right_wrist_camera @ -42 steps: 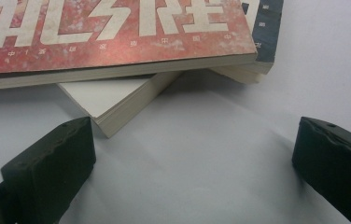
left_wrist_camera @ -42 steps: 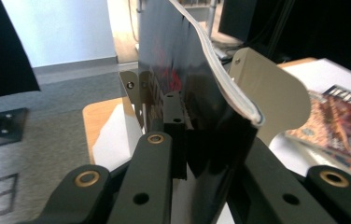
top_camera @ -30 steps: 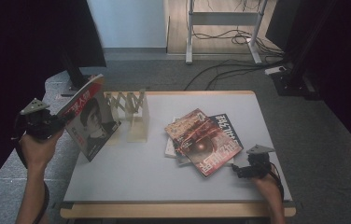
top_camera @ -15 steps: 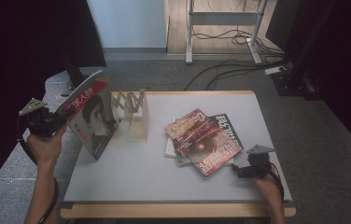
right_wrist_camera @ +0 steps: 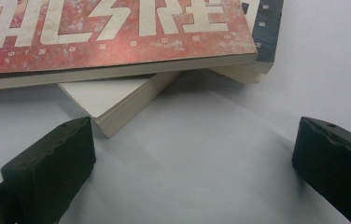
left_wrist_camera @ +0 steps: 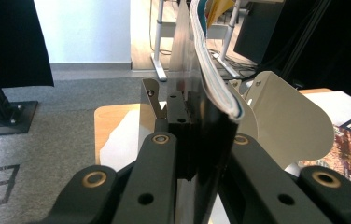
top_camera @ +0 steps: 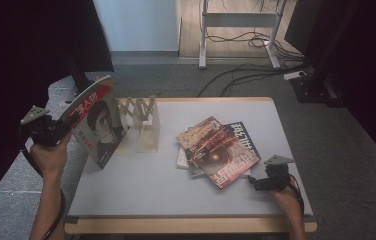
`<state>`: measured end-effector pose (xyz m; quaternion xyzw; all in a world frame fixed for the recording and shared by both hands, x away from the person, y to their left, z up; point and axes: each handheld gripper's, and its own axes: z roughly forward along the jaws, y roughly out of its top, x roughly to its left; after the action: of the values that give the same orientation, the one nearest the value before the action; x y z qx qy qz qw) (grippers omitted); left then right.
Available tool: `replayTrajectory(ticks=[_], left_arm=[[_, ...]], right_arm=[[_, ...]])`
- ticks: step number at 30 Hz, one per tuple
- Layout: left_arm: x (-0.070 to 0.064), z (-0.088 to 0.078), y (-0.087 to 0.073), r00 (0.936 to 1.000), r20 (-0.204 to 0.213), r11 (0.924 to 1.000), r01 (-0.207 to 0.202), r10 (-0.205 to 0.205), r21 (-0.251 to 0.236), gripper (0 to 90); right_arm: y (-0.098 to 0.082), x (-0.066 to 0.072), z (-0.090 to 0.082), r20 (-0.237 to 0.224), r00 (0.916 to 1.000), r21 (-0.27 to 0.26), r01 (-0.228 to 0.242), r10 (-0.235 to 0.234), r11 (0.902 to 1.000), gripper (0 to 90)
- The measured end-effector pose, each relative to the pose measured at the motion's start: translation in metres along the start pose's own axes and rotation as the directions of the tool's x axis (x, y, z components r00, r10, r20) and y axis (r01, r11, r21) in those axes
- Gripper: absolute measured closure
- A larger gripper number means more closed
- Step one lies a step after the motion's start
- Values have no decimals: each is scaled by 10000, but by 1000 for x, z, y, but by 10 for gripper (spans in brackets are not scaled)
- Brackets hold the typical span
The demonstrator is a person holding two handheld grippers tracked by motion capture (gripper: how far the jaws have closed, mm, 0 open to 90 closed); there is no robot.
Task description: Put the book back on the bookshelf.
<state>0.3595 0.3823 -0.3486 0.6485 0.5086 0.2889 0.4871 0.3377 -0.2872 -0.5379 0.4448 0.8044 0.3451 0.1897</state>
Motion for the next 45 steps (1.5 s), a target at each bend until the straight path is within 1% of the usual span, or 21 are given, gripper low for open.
replayTrajectory(ticks=[2,7,9,10,13,14,17,18,19,20,24,25,26,29,32,34,36,38,40,43,45], left_arm=[[0,0,0,10000,-35,10000,-31,31,11,862],[-2,-1,-1,9993,-220,9995,-311,312,60,852],[-3,-2,-1,9991,-238,9993,-361,361,16,830],[-3,-2,-1,9991,-238,9993,-361,361,16,807],[-4,-3,0,9980,-324,9985,-543,544,26,738],[-5,-4,-1,9973,-261,9976,-679,681,97,707],[-5,-4,-2,9968,-213,9970,-764,767,117,610],[-6,-5,-3,9965,-173,9966,-811,814,166,610],[-7,-5,-4,9957,-212,9957,-900,905,237,566],[-8,-6,-5,9954,-217,9953,-932,938,266,543],[-8,-8,-7,9955,-85,9949,-941,944,367,457],[-9,-11,-9,9952,99,9946,-978,975,354,429],[-9,-11,-9,9952,99,9946,-978,975,354,412],[-11,-15,-14,9948,354,9946,-972,960,356,361],[-14,-17,-18,9943,343,9936,-1022,1006,477,293],[-15,-19,-22,9953,362,9945,-913,895,518,267],[-15,-20,-26,9958,445,9955,-819,798,483,217],[-14,-21,-31,9968,545,9966,-618,589,538,210],[-15,-22,-36,9972,559,9967,-537,503,611,192],[-17,-24,-43,9970,626,9966,-490,448,668,154],[-19,-25,-46,9968,679,9965,-476,429,690,150]], right_arm=[[0,0,0,1,10000,3,-2,2,10000,0],[0,0,0,-1,10000,-3,1,-1,10000,0],[0,0,0,-1,10000,-2,-1,1,10000,0],[0,0,0,-1,10000,-2,-1,1,10000,0],[0,0,0,-3,10000,-4,-2,2,10000,0],[0,0,0,-7,10000,-2,-10,10,10000,0],[0,0,0,-4,10000,-2,-8,8,10000,0],[0,0,0,-6,10000,-2,-7,7,10000,0],[0,0,0,-6,10000,-7,0,0,10000,0],[0,0,0,-4,10000,-6,5,-5,10000,0],[0,0,0,-4,10000,-8,8,-8,10000,0],[0,0,0,-7,10000,-6,3,-3,10000,0],[0,0,0,-7,10000,-6,3,-3,10000,0],[0,0,0,-7,10000,-7,3,-3,10000,0],[0,0,0,-9,10000,-7,-2,2,10000,0],[0,0,0,-8,10000,-6,0,0,10000,0],[0,0,0,-8,10000,-6,0,0,10000,0],[0,0,0,-8,10000,-6,1,-1,10000,0],[0,0,0,-3,10000,-7,9,-9,10000,0],[0,0,0,-8,10000,-7,-3,3,10000,0],[0,0,0,-8,10000,-5,7,-7,10000,0]])
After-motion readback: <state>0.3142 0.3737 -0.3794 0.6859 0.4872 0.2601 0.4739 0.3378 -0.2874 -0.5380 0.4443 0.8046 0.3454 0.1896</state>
